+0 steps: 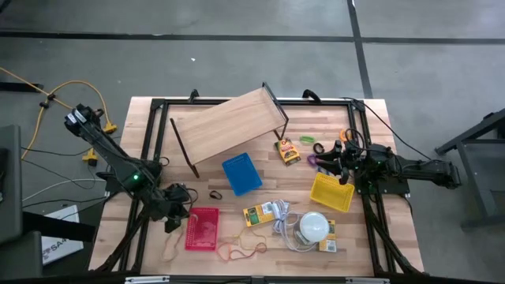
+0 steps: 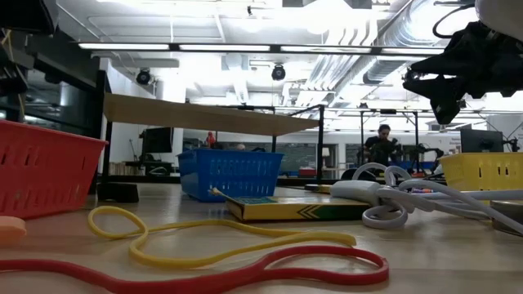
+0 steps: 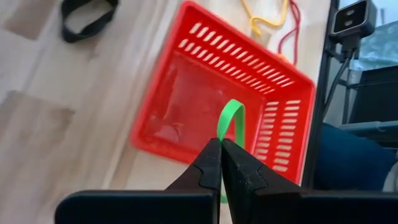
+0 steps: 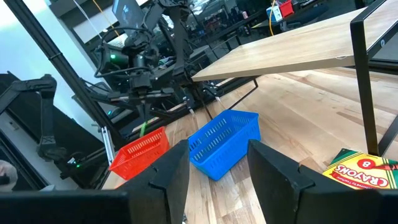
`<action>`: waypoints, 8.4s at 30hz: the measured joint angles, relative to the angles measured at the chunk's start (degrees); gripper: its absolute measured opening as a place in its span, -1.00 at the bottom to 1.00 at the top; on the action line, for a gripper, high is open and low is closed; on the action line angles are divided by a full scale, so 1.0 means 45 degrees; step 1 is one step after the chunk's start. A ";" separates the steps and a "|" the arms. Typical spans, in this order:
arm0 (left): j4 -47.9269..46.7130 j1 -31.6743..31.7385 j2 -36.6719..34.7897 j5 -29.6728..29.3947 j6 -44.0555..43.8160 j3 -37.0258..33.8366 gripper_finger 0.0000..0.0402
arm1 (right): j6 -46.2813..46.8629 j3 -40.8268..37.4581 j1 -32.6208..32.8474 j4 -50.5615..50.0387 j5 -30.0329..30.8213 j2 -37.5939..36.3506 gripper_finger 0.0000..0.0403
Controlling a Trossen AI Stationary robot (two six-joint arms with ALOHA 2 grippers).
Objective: Pick & Place Office Desk Supplies
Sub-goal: Put the green rubber band into the red bin, then put the brown rubber band into the red bin
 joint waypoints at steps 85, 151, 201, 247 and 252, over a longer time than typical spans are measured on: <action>-0.2102 0.0477 -0.2855 0.1307 0.1574 0.0000 -0.52 | 0.0000 0.0000 0.0000 0.0000 0.0000 0.0000 -0.25; -0.2076 -0.4129 0.2701 -0.0699 -0.3431 0.0000 -0.52 | 0.0000 0.0000 -0.0005 0.0000 0.0000 0.0000 -0.25; -0.1651 -0.3138 0.4056 0.0495 -0.3434 -0.0004 -0.99 | 0.0000 0.0000 0.0000 0.0000 0.0000 0.0000 -0.25; 0.0308 -0.3502 -0.4483 -0.1900 -0.0554 -0.0005 -1.00 | 0.0000 0.0000 0.0000 0.0000 0.0000 0.0000 -0.25; 0.0718 -0.3109 -0.4483 -0.2746 -0.0411 -0.0005 -1.00 | 0.0000 0.0000 0.0000 0.0000 0.0000 0.0000 -0.25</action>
